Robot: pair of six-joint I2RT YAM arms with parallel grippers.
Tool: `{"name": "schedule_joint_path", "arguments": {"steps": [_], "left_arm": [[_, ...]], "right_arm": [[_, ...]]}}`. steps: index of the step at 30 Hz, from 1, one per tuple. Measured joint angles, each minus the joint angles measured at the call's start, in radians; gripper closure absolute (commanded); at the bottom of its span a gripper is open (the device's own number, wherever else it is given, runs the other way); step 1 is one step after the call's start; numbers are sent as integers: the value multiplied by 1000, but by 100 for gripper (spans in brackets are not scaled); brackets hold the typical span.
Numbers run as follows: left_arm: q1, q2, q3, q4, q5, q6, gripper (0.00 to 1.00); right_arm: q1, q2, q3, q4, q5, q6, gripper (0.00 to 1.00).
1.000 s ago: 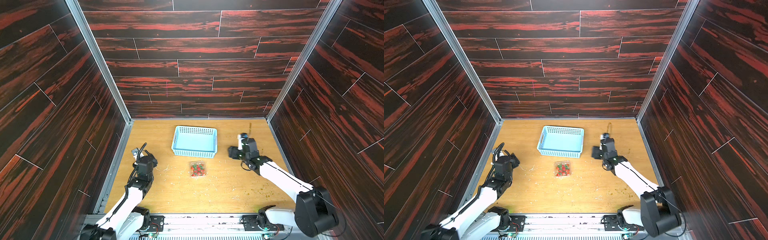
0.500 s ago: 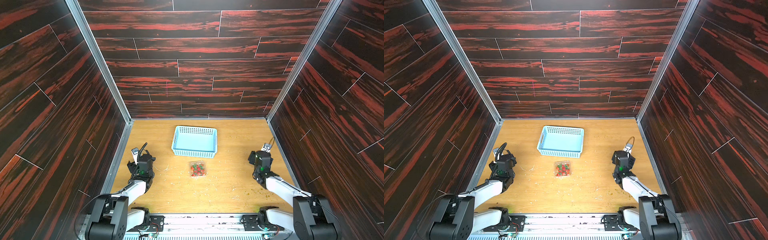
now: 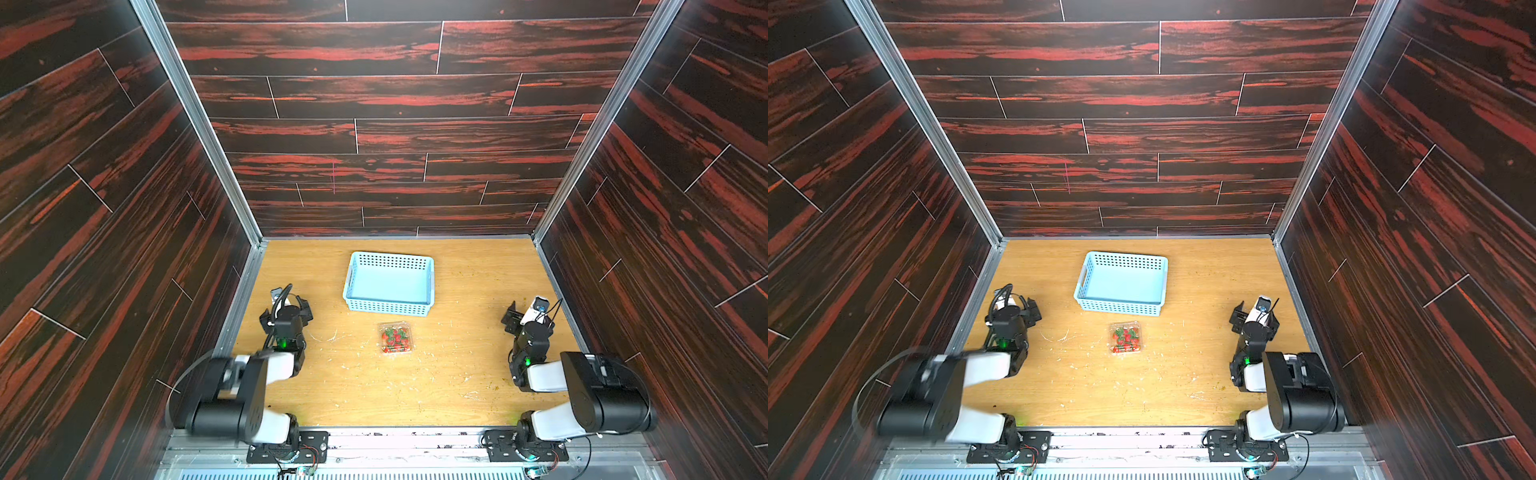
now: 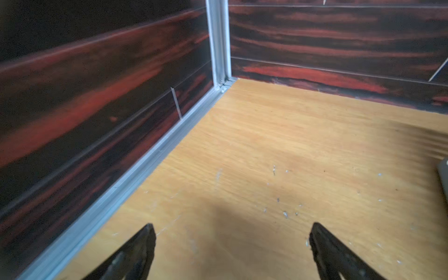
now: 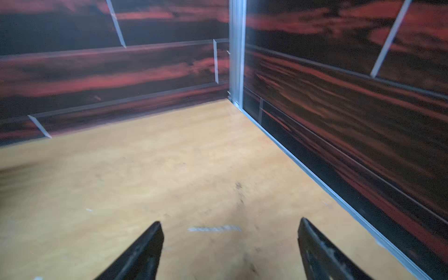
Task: Pack strawberries into containers
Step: Reset both arms
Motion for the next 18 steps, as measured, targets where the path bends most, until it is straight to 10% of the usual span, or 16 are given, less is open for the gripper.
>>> {"name": "schedule_joint_path", "arguments": {"steps": [18], "left_arm": [[24,16,50,-76,172,18,0]], "right_arm": [[-39,76,91,-32,-158,-11,4]]}}
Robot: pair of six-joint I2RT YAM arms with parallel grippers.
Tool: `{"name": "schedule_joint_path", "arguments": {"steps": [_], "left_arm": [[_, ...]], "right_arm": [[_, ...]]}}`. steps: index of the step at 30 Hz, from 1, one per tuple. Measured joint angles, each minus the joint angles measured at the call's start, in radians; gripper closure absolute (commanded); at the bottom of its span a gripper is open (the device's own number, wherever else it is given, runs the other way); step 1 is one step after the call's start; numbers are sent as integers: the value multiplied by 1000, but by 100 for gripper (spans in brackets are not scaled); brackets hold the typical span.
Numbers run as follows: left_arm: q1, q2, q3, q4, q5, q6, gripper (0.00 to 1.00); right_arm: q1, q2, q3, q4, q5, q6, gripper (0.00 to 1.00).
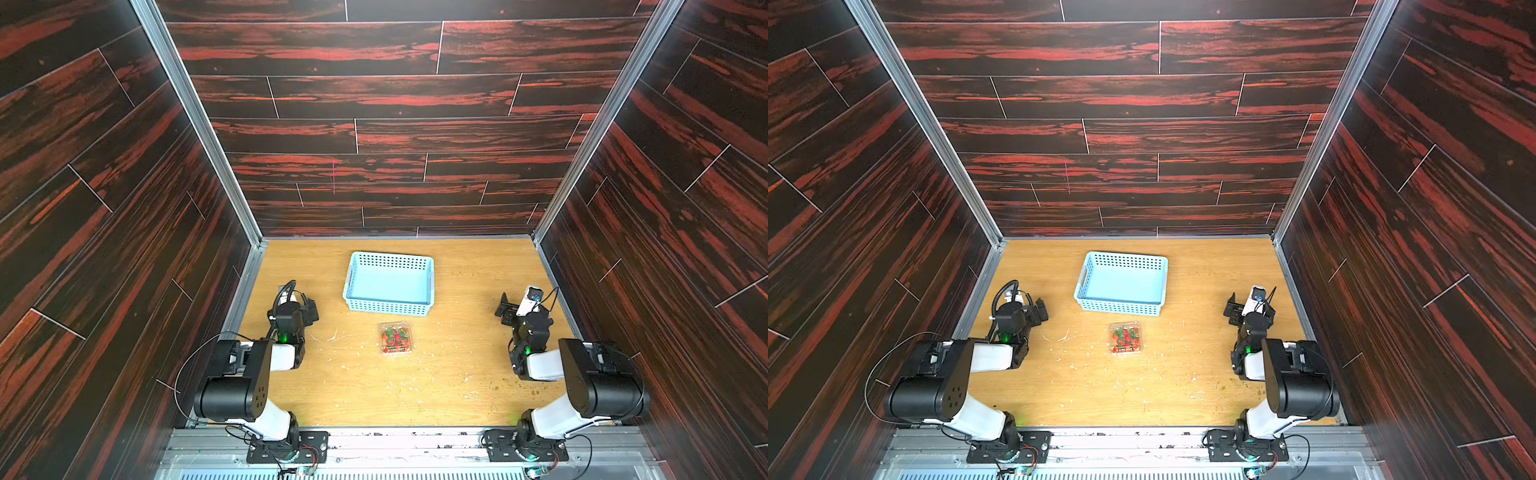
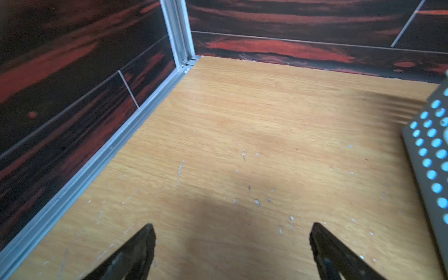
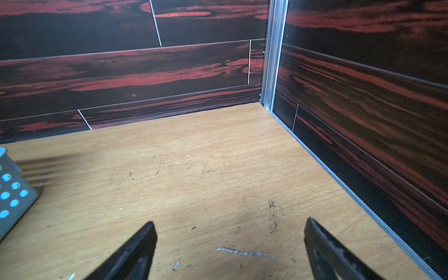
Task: Pack strawberries into containers
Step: Reset both arms
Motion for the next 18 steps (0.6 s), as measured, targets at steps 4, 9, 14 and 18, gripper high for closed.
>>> {"name": "schedule_joint_path", "arguments": {"steps": [4,9,14,18], "left_arm": [[0,-1,0,-2,14,3,0],[0,-1,0,-3,21,6,0],[0,-1,0,-3,23,6,0],[0,-1,0,-5,24,7,0]], "right_arm": [[-1,0,-3,8,-66,-18,4],[-19,0,-10,10,-115,-23,3],[-29,0,-22,23,-146,-20,3],[-31,0,-16,10,-143,-12,3]]}}
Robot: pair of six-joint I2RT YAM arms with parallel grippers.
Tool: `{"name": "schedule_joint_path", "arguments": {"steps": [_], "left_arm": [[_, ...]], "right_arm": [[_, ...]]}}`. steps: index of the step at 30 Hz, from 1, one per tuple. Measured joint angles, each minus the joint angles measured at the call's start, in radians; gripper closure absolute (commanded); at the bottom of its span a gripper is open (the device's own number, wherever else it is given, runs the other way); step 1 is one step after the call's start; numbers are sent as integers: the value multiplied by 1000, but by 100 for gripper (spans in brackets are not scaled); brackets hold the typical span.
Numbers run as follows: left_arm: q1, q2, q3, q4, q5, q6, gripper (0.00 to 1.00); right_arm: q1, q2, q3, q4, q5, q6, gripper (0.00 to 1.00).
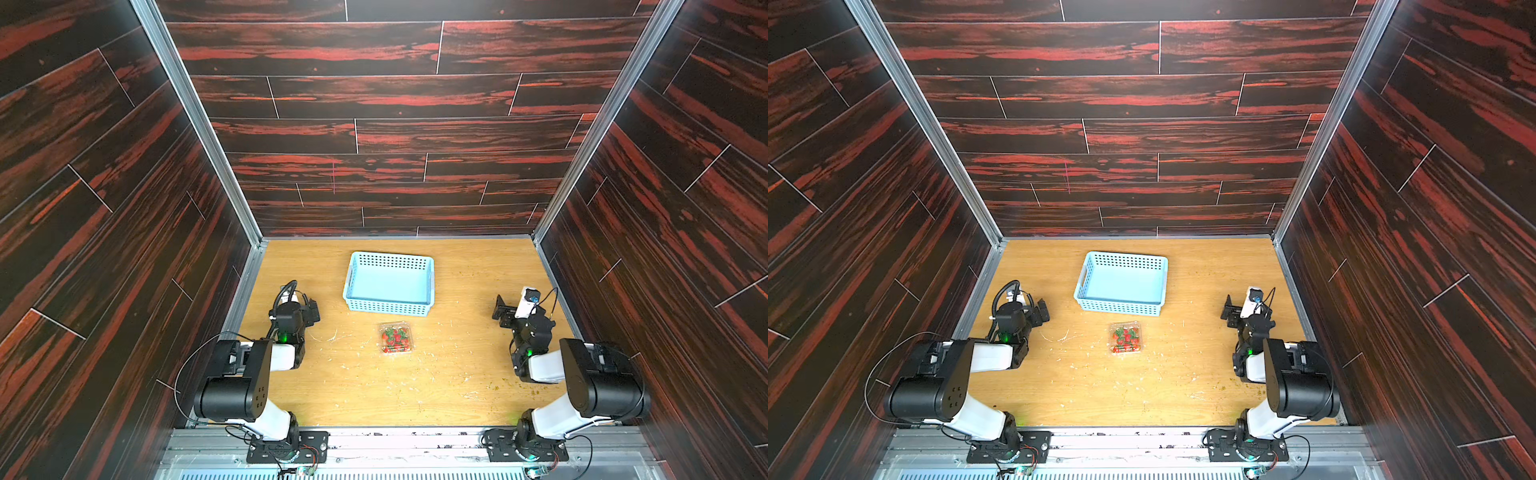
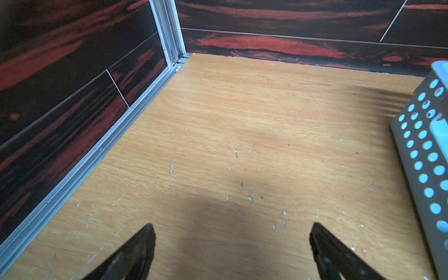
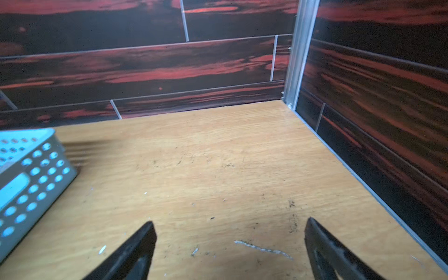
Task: Pack strawberries into containers
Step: Reset both arms
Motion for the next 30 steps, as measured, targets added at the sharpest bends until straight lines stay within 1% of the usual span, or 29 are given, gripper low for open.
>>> {"name": "schedule_joint_path", "arguments": {"steps": [2,4,7,13,16,18,21,23,25,26,28,30], "left_arm": [[0,0,0,-1,0,0,0],[0,0,0,-1,0,0,0],[0,0,0,-2,0,0,0],[0,0,0,-2,0,0,0],[0,0,0,-2,-3,0,0],[0,0,0,-2,-3,0,0],[0,0,0,-2,-3,0,0],[0,0,0,-2,-3,0,0],[0,0,0,-3,-3,0,0],[0,0,0,-3,-3,0,0],[0,0,0,-3,-3,0,0],[0,0,0,-3,-3,0,0]], "right_arm": [[-5,0,7,-11,-20,-4,3],[-3,0,6,-3,6,9,3],[-8,0,10,-14,-23,-2,3],[-3,0,16,-26,24,16,3],[-4,0,16,-27,-16,3,2],[-1,0,16,-29,-1,11,2],[-8,0,15,-32,-29,2,2],[-10,0,2,-2,-9,17,2],[-21,0,2,-11,-56,3,2],[-21,0,3,-12,-63,0,2],[-18,0,3,-7,-35,13,2],[-26,0,4,-12,-61,11,2]]}}
